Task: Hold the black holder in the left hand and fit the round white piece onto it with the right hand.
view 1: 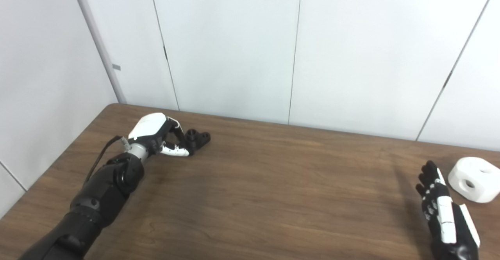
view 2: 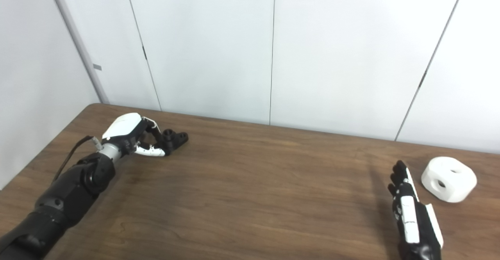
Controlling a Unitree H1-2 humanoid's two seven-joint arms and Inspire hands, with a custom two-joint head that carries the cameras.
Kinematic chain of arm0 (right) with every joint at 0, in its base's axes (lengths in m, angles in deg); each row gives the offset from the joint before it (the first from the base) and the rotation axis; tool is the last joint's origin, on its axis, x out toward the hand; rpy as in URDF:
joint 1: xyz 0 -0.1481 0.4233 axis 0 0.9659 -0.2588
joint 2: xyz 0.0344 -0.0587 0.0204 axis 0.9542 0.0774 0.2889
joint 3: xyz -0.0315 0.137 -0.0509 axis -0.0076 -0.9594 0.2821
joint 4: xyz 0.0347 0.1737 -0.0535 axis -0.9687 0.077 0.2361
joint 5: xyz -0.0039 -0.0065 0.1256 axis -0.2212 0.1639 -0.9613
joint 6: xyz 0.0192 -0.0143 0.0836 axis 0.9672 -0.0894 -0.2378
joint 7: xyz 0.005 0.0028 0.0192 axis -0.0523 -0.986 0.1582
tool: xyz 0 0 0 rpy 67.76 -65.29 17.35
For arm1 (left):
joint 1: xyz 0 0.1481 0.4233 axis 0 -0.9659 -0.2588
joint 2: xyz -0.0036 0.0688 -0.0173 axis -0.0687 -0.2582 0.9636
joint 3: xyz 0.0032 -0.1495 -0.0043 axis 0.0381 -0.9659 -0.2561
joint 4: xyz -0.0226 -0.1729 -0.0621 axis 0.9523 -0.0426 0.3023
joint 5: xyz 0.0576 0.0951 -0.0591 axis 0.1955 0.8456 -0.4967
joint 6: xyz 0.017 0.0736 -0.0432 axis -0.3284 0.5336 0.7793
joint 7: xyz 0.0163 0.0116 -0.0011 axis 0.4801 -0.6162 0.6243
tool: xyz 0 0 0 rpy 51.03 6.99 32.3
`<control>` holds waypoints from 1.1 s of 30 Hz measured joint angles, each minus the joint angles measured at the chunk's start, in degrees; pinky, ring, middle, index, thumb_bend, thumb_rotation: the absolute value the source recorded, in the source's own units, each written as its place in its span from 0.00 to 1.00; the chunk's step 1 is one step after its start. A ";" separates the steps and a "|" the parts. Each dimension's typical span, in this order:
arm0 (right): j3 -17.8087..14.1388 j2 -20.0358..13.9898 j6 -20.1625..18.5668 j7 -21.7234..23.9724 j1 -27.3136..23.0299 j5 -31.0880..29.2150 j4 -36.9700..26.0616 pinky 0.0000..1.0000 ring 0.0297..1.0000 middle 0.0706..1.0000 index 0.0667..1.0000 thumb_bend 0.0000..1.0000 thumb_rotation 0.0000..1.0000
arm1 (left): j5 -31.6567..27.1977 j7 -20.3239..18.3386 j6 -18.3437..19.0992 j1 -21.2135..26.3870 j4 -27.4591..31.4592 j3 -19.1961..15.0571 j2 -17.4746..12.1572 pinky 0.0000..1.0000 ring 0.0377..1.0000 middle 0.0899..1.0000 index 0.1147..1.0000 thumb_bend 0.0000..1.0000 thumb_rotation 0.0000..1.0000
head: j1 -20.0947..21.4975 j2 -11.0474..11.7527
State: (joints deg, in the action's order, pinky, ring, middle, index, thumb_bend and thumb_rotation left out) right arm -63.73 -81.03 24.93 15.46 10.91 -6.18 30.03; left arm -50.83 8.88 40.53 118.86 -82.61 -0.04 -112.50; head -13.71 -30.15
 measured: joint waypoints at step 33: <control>0.34 0.79 -0.16 -0.10 -0.16 0.98 -0.31 1.00 1.00 1.00 1.00 0.41 1.00 | 2.88 -0.64 -7.49 -9.97 21.22 1.61 5.30 0.98 0.86 0.64 0.41 0.52 0.06 | 4.57 -1.14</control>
State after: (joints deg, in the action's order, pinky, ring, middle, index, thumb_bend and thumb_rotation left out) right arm -63.39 -80.24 24.77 15.35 10.75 -5.20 29.72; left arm -47.95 8.24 33.04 108.89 -61.39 1.57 -107.20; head -9.15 -31.29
